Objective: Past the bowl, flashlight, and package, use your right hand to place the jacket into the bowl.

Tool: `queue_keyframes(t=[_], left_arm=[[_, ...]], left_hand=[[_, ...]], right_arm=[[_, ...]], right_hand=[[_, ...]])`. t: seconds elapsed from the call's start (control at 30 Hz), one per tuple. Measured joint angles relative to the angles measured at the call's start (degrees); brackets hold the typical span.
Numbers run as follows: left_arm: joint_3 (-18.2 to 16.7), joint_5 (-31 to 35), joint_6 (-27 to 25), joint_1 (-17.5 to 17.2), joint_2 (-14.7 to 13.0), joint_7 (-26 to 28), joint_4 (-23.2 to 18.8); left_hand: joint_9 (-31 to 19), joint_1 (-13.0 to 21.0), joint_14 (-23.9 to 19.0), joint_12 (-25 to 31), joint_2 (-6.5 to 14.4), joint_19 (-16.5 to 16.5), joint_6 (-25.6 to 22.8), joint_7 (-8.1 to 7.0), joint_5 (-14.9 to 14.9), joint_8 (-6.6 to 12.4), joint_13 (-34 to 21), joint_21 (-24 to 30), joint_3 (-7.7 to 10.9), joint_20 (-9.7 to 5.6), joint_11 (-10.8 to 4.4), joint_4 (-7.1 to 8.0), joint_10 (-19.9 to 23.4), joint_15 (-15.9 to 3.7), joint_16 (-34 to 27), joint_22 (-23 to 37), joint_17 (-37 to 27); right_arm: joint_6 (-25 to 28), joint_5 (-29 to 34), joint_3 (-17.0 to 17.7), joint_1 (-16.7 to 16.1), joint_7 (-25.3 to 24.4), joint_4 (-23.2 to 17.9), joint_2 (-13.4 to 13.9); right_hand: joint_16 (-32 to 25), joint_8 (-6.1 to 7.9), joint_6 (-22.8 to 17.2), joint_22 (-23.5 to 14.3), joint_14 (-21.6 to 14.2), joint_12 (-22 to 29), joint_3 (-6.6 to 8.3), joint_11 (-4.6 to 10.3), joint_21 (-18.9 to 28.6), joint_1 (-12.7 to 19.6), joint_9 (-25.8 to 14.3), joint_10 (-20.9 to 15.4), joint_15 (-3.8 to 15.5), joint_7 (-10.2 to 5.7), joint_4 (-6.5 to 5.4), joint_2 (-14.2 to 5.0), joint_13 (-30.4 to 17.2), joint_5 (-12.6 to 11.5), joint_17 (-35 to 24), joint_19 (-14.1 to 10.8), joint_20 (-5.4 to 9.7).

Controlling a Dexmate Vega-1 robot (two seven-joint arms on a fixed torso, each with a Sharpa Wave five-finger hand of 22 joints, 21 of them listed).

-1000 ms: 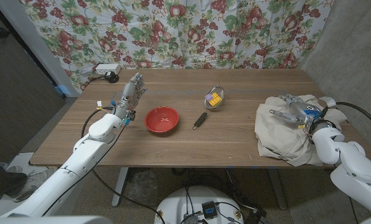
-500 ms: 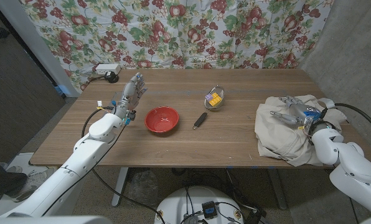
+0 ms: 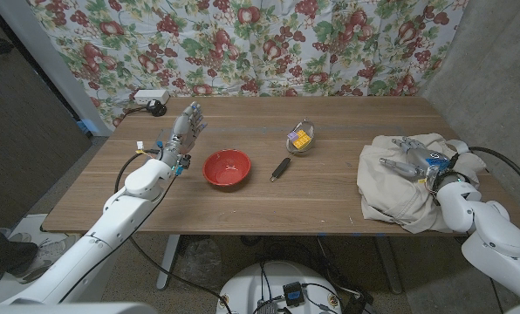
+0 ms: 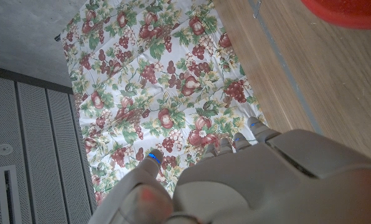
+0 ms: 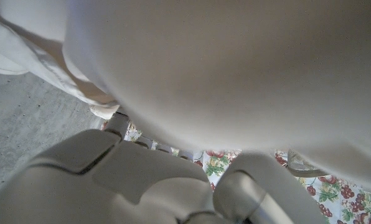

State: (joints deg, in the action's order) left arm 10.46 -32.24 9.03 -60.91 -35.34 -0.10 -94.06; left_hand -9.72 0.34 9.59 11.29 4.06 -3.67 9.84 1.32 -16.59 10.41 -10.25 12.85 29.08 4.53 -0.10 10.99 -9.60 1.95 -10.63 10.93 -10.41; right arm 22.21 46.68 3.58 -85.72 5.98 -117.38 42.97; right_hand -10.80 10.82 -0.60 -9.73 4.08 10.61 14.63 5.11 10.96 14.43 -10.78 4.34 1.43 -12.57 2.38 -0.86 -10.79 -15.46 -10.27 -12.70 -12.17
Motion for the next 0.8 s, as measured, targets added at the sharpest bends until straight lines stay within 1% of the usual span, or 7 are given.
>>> queue_keyframes(t=[0.1,0.5,0.6,0.63,0.8], left_arm=[[0.0,-0.02,0.01,-0.02,0.01,0.0,-0.01],[-0.01,-0.03,0.01,-0.06,-0.05,-0.03,-0.11],[-0.01,-0.03,0.01,-0.02,-0.05,-0.03,0.05],[-0.01,-0.03,0.01,0.01,-0.05,-0.11,0.15],[-0.02,-0.03,0.01,0.13,-0.04,-0.16,0.44]], left_hand=[[0.0,0.0,0.0,0.0,0.0,0.0,0.0,0.0,0.0,0.0,0.0,0.0,0.0,0.0,0.0,0.0,0.0,0.0,0.0,0.0,0.0],[0.0,0.0,0.0,0.0,0.0,0.0,0.0,0.0,0.0,0.0,0.0,0.0,0.0,0.0,0.0,0.0,0.0,0.0,0.0,0.0,0.0],[0.0,0.0,0.0,0.0,0.0,-0.31,0.0,0.0,0.0,0.0,0.0,0.0,0.0,0.31,0.0,0.0,0.0,0.0,0.0,0.0,0.0],[0.0,0.0,0.0,0.0,0.0,-0.31,0.0,0.0,0.0,0.0,0.0,0.0,0.0,0.31,0.0,0.0,0.0,0.0,0.0,0.01,0.0],[0.0,0.0,0.0,0.0,0.0,-0.31,0.0,0.0,0.0,0.0,0.0,0.0,0.0,0.31,0.0,0.0,0.0,0.0,0.0,0.01,0.0]], right_arm=[[0.1,-0.12,-0.17,-0.01,-0.02,0.09,0.17],[1.04,-0.66,-1.07,0.21,-0.14,0.65,0.69],[1.29,-0.79,-1.07,0.21,-0.15,0.65,0.69],[1.46,-0.85,-1.62,0.6,-0.14,1.06,0.99],[1.93,-1.06,-1.81,0.75,0.02,1.2,1.09]], right_hand=[[0.0,0.0,0.0,0.0,0.0,0.0,0.24,0.0,0.0,0.0,0.0,0.0,0.0,0.0,0.24,0.0,0.0,0.0,0.0,0.0,0.0],[0.0,0.0,0.0,-0.03,0.0,0.21,0.24,0.0,-0.06,0.3,0.0,0.0,0.0,0.0,0.23,-0.3,0.0,0.0,0.15,-0.21,0.22],[0.0,0.0,0.0,-0.03,0.0,0.22,0.25,0.0,-0.06,0.3,0.0,0.0,0.0,0.0,0.22,-0.3,0.0,0.0,0.15,-0.21,0.21],[0.0,0.0,0.0,-0.03,0.0,0.22,0.25,0.0,-0.06,0.3,0.0,0.0,0.0,0.0,0.22,-0.3,0.0,0.0,0.15,-0.21,0.22],[0.0,0.0,0.0,-0.03,0.0,0.22,0.09,0.0,-0.1,0.3,0.0,0.0,0.0,0.0,0.38,-0.3,0.0,0.0,0.15,-0.43,-0.01]])
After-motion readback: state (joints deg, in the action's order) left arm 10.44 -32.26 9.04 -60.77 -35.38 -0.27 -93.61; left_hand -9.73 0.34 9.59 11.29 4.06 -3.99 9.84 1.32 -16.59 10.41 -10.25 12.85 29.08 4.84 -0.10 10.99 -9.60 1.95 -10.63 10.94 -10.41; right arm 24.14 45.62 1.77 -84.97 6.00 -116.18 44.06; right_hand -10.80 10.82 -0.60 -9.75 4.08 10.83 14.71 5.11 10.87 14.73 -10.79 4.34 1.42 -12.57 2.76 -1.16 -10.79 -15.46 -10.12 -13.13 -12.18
